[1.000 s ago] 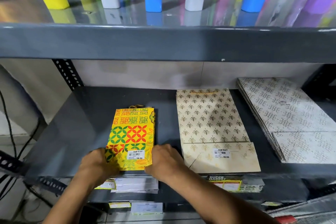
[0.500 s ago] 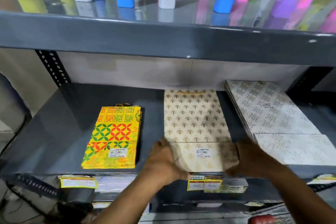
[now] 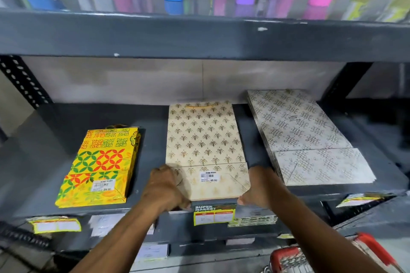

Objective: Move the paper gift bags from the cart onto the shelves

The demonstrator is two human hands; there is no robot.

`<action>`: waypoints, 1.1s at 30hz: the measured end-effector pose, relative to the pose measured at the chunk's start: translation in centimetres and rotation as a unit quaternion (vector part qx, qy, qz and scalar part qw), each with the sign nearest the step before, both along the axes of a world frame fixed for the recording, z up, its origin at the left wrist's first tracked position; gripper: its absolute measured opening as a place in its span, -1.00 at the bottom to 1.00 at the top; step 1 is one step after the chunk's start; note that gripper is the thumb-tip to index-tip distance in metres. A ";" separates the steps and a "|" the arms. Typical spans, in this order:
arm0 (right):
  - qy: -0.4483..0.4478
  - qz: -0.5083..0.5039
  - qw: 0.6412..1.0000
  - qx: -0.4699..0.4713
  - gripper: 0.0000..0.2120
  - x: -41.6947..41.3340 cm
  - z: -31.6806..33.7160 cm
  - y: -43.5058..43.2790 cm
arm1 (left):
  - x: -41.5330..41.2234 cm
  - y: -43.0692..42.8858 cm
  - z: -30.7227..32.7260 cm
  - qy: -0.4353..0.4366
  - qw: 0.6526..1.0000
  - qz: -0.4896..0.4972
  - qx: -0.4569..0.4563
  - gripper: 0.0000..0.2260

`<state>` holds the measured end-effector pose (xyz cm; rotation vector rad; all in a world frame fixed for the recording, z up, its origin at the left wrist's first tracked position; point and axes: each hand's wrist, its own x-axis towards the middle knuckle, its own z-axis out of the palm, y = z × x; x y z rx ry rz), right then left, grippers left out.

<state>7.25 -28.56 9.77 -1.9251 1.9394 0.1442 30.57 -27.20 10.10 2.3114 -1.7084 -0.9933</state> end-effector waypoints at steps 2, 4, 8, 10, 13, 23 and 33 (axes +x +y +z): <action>-0.045 0.018 0.999 0.025 -0.37 -0.9 0.1 0.4 | -0.6 0.2 1.2 -0.058 0.998 -0.015 0.025 0.23; -0.130 -0.006 0.991 0.002 -0.35 -3.8 1.7 0.6 | -2.5 0.6 3.1 -0.098 0.994 -0.033 -0.023 0.36; -0.112 -0.100 0.974 -0.168 -0.17 -14.4 5.0 -1.1 | -11.2 1.3 5.3 0.054 0.973 -0.146 -0.172 0.17; -0.010 -0.144 0.979 -0.142 -0.16 -19.6 5.0 -1.9 | -16.7 0.6 4.2 0.095 0.969 -0.180 -0.143 0.11; 0.061 -0.183 0.981 -0.030 -0.30 -23.3 4.5 -2.0 | -22.1 -1.8 1.5 0.058 0.981 -0.176 -0.060 0.18; 0.109 -0.152 0.982 -0.014 -0.57 -26.3 2.2 -2.1 | -24.4 -3.6 -1.3 0.042 0.991 -0.108 -0.069 -0.52; -0.008 -0.220 0.955 -0.197 -0.21 -23.7 1.4 0.7 | -22.5 0.1 2.4 0.109 0.980 -0.134 -0.095 -0.12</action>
